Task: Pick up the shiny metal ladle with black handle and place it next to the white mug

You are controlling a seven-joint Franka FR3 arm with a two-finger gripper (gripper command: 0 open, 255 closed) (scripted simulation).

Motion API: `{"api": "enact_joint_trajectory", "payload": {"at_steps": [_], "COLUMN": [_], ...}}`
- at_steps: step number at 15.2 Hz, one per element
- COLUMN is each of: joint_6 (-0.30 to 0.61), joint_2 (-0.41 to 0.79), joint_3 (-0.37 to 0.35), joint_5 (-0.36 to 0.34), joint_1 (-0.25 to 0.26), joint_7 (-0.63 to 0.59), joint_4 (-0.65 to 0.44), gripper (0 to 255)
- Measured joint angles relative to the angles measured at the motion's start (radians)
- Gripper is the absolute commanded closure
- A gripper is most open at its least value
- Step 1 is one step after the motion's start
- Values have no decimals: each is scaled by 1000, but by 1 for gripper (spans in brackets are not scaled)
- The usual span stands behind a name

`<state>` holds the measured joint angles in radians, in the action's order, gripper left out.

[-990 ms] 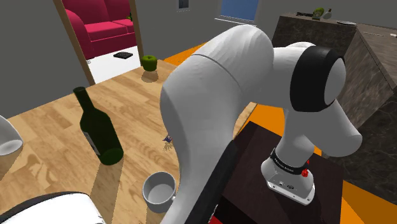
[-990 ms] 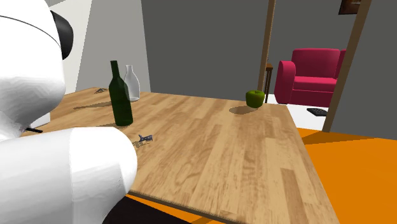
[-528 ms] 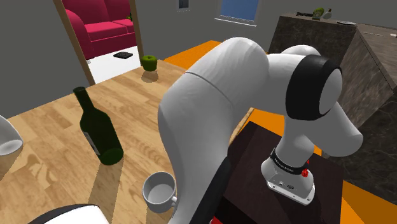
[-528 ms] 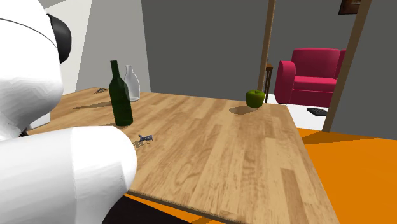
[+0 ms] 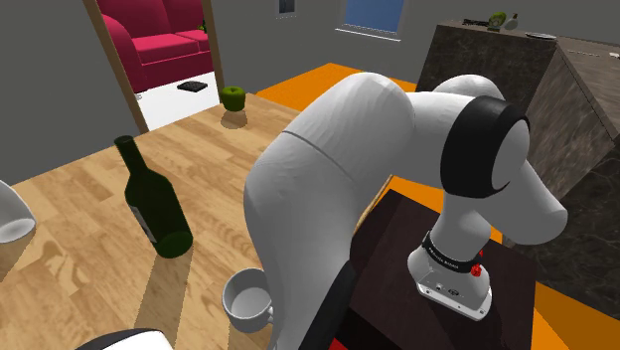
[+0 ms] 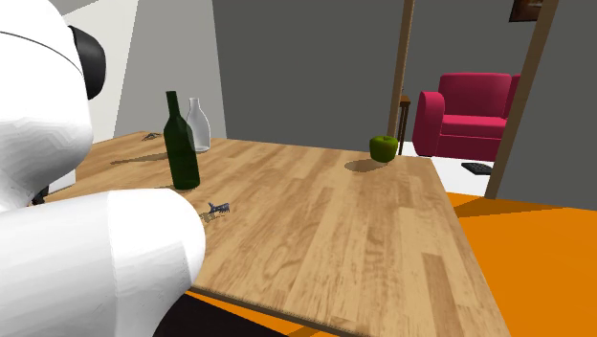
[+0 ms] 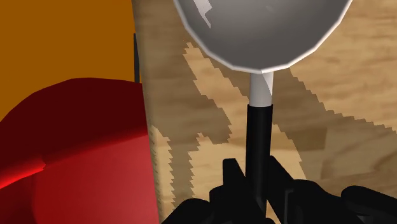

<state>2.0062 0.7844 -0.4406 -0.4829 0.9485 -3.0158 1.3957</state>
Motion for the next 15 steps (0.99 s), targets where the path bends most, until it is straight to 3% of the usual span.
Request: {"api": "enact_joint_trajectory", "payload": {"at_steps": [2, 3, 9, 15], "joint_6": [0, 0, 0, -87], "joint_2": [0, 0, 0, -41], "joint_3": [0, 0, 0, -17], "joint_5": [0, 0, 0, 24], "joint_1": [0, 0, 0, 9], "joint_7": [0, 0, 0, 14], "joint_4": [0, 0, 0, -51], "gripper": [255, 0, 0, 0]}}
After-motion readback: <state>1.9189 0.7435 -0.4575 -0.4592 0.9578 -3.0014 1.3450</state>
